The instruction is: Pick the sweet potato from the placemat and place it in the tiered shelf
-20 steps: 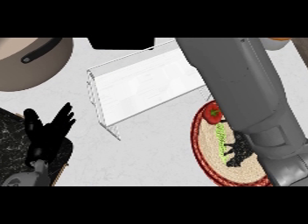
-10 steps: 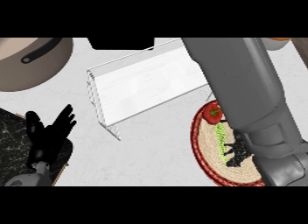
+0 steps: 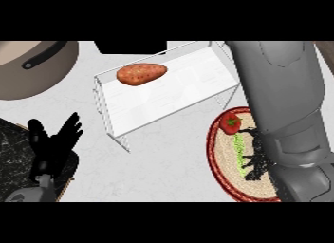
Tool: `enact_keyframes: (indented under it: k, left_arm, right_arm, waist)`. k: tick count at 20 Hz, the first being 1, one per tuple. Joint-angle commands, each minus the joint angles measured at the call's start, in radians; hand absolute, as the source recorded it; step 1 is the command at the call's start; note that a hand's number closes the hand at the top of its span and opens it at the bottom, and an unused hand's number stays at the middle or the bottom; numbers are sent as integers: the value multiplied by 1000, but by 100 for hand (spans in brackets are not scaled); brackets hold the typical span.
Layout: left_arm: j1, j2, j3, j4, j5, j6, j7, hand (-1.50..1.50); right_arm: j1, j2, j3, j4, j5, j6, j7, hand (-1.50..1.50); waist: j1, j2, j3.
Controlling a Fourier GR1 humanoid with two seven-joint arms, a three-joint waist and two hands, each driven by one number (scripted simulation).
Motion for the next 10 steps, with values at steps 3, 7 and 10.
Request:
enact_keyframes:
  k: [3,7,10]
  left_arm:
    - [-4,-15,4,51,-23,9,-53,0]
    - [-27,23,34,43,5,-27,-25,0]
    - [-2,-2,7,-18,-16,12,19,0]
  right_arm:
    - [9,-46,-102,-39,-68,-97,4,-150]
    - [-8,-122,-103,-32,-17,-164,33,-150]
    - [59,-169,-140,-37,-24,-195,29,-150]
  waist:
    - [-8,1,0]
    - [-9,0,-1]
    - [-7,-1,0]
